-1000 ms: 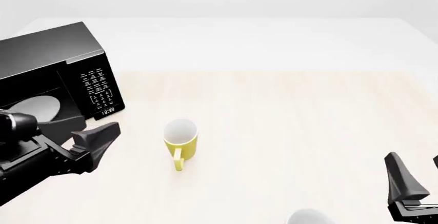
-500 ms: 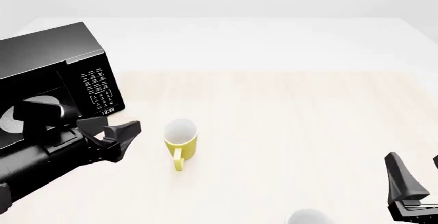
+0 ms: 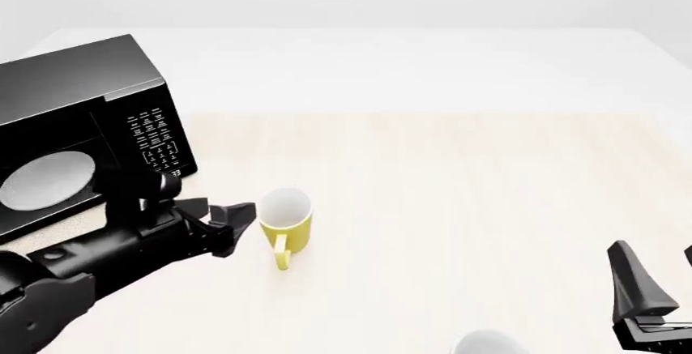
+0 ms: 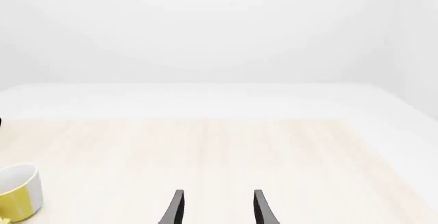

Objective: Put the yellow and white mug in the microwave and close it.

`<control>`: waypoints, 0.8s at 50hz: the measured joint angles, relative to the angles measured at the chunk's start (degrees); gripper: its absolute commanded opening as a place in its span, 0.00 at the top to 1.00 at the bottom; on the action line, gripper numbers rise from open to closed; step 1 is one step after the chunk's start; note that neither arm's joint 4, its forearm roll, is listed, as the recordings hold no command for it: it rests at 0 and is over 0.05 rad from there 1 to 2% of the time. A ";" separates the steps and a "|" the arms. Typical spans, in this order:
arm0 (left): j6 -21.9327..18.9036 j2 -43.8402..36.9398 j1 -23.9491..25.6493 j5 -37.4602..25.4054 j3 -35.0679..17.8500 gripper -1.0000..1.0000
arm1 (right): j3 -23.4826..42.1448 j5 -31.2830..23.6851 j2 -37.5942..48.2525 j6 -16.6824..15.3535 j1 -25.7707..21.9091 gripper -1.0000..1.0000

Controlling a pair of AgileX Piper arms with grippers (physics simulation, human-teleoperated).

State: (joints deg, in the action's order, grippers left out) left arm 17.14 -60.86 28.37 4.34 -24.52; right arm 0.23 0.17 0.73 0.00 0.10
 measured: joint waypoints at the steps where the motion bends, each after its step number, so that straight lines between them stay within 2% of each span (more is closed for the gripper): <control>1: 0.13 -0.58 0.07 0.43 0.06 0.00 | 0.00 0.00 0.00 0.00 0.00 0.00; 40: 4.15 -16.21 0.80 11.70 0.69 0.00 | 0.00 0.00 0.00 0.00 0.00 0.00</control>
State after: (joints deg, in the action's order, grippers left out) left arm 21.29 -77.07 29.17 16.04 -23.83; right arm 0.23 0.17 0.72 0.00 0.10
